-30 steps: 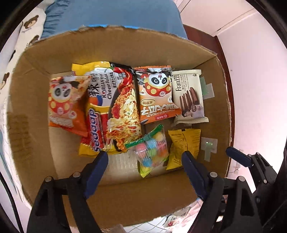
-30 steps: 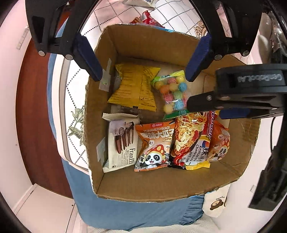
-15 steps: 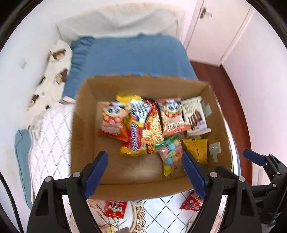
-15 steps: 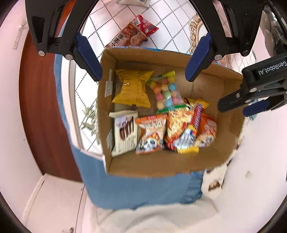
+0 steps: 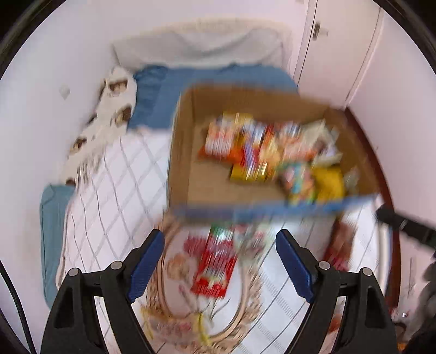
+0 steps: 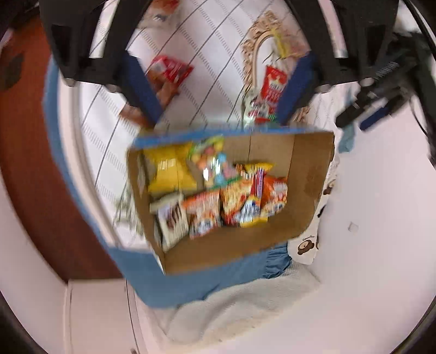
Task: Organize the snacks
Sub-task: 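Lift both tools away from the box toward the remaining snacks, then grasp the red sachet with the left tool while the right tool grasps the brown biscuit pack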
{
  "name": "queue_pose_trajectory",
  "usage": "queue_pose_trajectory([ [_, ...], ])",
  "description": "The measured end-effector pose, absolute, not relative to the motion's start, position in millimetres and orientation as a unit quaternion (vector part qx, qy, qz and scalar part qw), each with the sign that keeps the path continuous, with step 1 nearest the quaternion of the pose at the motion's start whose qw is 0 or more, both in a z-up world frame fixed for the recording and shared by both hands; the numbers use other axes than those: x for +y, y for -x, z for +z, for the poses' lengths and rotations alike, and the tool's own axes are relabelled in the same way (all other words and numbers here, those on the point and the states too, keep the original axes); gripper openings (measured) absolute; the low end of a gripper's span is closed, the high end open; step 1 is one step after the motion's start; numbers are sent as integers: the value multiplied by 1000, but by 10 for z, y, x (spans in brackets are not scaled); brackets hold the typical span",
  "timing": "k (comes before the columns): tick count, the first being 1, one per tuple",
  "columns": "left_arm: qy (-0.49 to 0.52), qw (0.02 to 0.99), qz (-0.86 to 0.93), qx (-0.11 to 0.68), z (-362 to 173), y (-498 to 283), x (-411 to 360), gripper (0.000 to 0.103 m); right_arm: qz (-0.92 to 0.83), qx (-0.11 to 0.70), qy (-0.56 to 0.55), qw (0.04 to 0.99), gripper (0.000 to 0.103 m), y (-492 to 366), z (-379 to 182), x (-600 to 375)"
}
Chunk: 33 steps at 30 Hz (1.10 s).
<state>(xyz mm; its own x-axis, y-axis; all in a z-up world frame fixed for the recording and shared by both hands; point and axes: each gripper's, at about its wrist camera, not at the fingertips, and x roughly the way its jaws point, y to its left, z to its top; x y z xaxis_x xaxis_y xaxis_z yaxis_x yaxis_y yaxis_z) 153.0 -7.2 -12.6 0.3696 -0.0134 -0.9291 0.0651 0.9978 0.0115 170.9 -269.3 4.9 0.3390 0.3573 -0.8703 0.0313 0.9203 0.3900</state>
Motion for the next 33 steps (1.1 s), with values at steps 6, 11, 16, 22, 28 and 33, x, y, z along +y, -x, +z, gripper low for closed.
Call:
queue_pose_trajectory([
  [6, -28, 766, -10, 642, -981, -1509, 100, 84, 54, 593, -209, 776, 65, -1486, -583, -2913],
  [11, -59, 735, -23, 675, -1436, -1601, -18, 84, 0, 616, -223, 755, 65, -1570, -1087, -3084],
  [16, -120, 717, -30, 686, -1764, -1661, -197, 81, -18, 631, -205, 748, 65, -1658, -1359, -3070],
  [22, -58, 720, -30, 691, -1723, -1484, -182, 53, -26, 638, -163, 752, 56, -1681, -1509, -2996],
  [28, 27, 692, -31, 721, -1827, -1023, -102, 53, 13, 660, -98, 745, 47, -1438, -1574, -2872],
  [33, 55, 687, -29, 724, -1850, -830, -120, 53, 14, 648, -169, 742, 62, -1323, -1495, -3067],
])
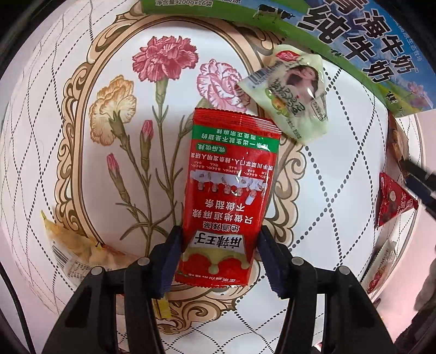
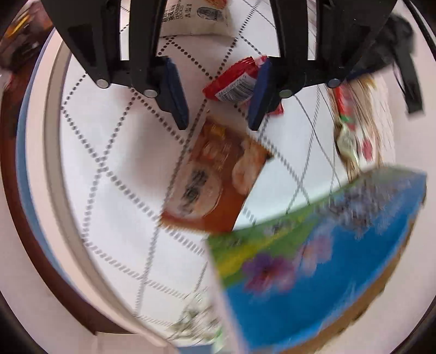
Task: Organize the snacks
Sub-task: 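Grasp the red sachet with the left tool while the right tool grasps the brown biscuit pack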
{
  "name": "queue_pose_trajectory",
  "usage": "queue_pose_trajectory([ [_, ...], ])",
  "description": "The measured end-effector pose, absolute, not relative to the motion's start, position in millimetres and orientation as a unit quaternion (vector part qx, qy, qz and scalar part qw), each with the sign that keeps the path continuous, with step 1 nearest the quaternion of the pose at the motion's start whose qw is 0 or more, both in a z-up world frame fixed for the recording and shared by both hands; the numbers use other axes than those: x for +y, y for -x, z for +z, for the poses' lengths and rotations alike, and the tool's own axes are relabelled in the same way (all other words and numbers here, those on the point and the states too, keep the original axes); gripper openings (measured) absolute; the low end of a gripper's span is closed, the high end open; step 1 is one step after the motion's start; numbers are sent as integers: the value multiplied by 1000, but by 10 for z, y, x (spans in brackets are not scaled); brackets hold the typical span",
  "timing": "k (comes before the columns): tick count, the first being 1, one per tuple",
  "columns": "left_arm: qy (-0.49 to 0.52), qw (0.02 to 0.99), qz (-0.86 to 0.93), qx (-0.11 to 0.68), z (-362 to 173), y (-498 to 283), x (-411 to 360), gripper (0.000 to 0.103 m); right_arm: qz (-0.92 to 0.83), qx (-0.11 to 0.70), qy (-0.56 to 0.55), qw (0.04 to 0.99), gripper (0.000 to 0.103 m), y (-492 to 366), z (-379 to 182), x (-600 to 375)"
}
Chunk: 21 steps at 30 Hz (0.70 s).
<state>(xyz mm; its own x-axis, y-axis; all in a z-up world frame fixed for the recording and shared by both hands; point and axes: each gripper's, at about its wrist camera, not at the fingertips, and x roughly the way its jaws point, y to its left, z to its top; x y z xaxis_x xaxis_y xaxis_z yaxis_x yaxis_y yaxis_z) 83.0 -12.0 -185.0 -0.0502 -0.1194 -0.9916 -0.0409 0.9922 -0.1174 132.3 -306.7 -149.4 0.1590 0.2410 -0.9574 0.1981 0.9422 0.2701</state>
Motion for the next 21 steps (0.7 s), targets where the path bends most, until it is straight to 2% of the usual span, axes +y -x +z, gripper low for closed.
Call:
queue_pose_trajectory([
  [1, 56, 686, -28, 725, -1847, -829, -133, 53, 11, 641, -173, 748, 70, -1358, -1466, -3095],
  [8, 98, 673, -33, 732, -1958, -955, -9, 59, -38, 648, -164, 743, 72, -1934, -1656, -2934],
  [10, 106, 669, -35, 735, -1996, -1019, 68, 60, -44, 646, -141, 749, 69, -1943, -1698, -2859],
  [12, 110, 668, -37, 735, -2001, -1026, 121, 60, -32, 644, -108, 757, 61, -1882, -1674, -2791],
  [21, 93, 673, -43, 733, -1975, -952, 98, 63, 40, 685, -41, 727, 60, -1281, -1678, -2779],
])
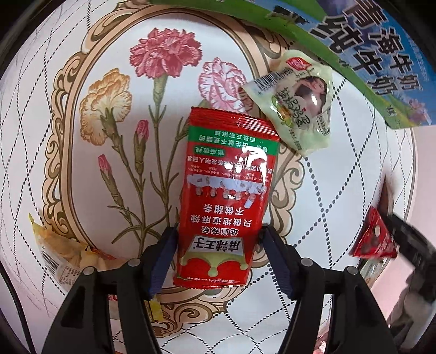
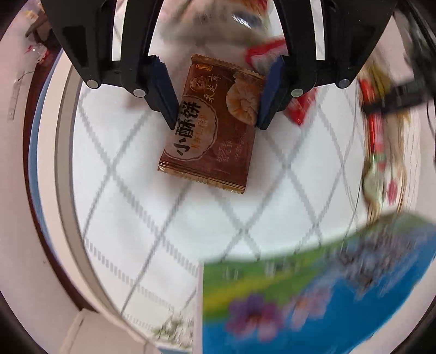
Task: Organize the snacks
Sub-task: 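Grasp the red sachet with the left tool while the right tool grasps the brown biscuit pack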
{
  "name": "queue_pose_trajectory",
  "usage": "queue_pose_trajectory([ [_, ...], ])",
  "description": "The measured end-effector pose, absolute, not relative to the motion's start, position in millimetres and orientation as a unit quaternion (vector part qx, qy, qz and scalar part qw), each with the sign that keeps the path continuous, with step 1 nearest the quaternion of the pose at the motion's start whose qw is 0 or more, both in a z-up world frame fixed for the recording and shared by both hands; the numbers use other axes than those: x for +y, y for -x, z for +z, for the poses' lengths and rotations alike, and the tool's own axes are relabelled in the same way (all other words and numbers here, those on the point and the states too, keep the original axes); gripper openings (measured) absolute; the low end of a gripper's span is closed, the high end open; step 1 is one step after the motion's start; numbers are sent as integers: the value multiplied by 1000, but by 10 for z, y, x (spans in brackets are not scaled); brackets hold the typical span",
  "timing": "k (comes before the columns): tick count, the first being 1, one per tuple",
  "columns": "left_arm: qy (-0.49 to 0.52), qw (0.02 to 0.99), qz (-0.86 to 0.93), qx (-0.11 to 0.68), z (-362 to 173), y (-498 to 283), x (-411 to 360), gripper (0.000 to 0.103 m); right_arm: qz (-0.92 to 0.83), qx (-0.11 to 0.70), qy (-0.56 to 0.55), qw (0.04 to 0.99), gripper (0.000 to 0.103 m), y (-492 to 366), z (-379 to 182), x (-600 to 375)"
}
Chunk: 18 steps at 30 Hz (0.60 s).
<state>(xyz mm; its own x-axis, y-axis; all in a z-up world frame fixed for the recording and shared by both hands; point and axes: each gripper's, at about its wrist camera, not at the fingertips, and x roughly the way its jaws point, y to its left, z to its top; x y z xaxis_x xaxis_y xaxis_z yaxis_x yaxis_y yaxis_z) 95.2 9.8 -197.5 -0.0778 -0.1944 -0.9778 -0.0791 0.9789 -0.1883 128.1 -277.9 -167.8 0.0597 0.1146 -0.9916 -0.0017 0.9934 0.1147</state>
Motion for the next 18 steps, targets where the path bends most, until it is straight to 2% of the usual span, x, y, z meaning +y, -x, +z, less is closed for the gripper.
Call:
queue_pose_trajectory([
  [8, 43, 690, -30, 722, -1896, -1022, -41, 63, 32, 686, -61, 724, 68, -1159, -1698, -2954],
  [11, 50, 702, -25, 710, -1886, -1064, -23, 63, 20, 680, -78, 729, 69, -1028, -1748, -3291],
  [12, 59, 706, -20, 706, -1871, -1061, 5, 58, 16, 678, -82, 731, 69, -1032, -1761, -3295],
  [13, 63, 708, -19, 703, -1854, -1053, 23, 53, 12, 674, -86, 734, 69, -1011, -1774, -3290],
  [15, 64, 711, -21, 700, -1846, -1054, 64, 49, 6, 666, -85, 741, 66, -953, -1824, -3249],
  [16, 64, 710, -22, 701, -1841, -1036, 72, 48, 7, 662, -79, 745, 61, -934, -1810, -3246],
  [18, 65, 707, -27, 703, -1821, -998, 87, 47, 10, 659, -75, 749, 59, -887, -1758, -3227],
])
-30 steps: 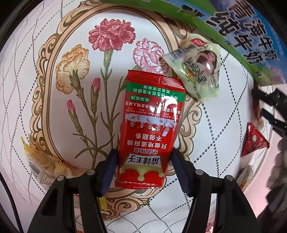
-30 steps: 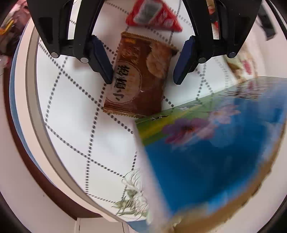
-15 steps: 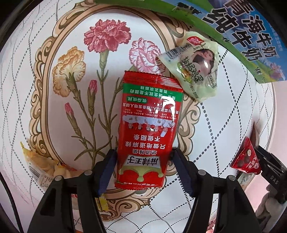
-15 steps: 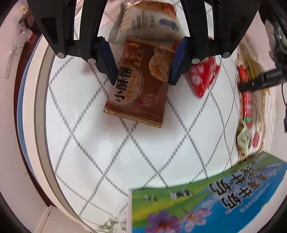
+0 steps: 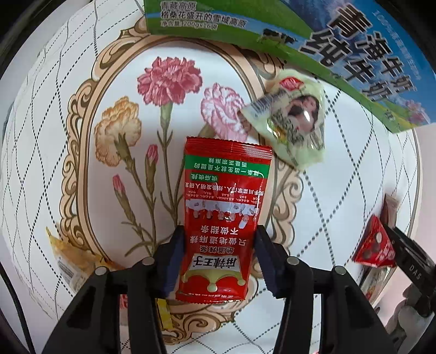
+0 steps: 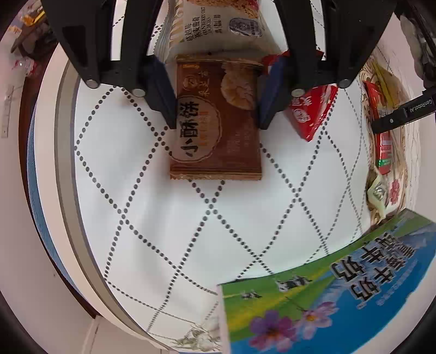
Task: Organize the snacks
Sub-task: 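Grasp the red sachet with the left tool while the right tool grasps the brown biscuit pack, then carry both packs into the box and open both tools to release them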
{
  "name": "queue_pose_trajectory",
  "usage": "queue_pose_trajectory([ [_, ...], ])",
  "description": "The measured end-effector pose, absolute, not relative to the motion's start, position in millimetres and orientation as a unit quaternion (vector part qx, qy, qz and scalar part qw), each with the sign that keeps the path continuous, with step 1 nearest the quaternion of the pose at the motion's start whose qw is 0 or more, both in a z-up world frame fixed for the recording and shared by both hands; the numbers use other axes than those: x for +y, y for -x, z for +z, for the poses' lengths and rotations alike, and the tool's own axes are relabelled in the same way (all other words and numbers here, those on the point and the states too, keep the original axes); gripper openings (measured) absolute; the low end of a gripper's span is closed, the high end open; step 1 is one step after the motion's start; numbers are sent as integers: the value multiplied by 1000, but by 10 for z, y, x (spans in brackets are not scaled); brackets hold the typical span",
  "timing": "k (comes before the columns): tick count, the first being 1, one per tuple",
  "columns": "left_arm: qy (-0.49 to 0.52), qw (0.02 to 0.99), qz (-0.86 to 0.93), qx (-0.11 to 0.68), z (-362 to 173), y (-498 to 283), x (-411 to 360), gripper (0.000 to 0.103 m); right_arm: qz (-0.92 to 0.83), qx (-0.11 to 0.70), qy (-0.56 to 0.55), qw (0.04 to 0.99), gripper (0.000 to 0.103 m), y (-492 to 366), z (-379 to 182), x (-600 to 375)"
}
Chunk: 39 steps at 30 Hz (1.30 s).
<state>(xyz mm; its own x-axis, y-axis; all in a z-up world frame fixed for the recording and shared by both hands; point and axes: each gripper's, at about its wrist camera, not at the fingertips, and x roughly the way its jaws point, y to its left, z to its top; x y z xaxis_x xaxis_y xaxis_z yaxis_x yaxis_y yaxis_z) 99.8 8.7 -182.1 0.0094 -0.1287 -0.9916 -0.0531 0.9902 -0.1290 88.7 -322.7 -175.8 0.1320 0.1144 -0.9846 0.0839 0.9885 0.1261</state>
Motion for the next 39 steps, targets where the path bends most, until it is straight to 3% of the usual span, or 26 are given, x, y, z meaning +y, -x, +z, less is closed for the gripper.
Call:
queue_pose_trajectory([
  [13, 102, 724, -91, 676, -1034, -858, 211, 46, 67, 618, -147, 769, 59, -582, -1142, -2948],
  [19, 133, 741, -129, 645, -344, -1137, 151, 46, 123, 579, -174, 787, 59, -839, -559, -2775],
  [26, 92, 767, -140, 619, 290, -1730, -97, 46, 183, 538, -189, 801, 59, -1396, -37, -2323],
  [33, 112, 728, -107, 667, 152, -2657, 8, 46, 198, 531, -183, 803, 59, -2098, 158, -1977],
  [39, 105, 709, -75, 693, -130, -3090, 56, 46, 179, 555, -139, 800, 59, -2623, -6, -1738],
])
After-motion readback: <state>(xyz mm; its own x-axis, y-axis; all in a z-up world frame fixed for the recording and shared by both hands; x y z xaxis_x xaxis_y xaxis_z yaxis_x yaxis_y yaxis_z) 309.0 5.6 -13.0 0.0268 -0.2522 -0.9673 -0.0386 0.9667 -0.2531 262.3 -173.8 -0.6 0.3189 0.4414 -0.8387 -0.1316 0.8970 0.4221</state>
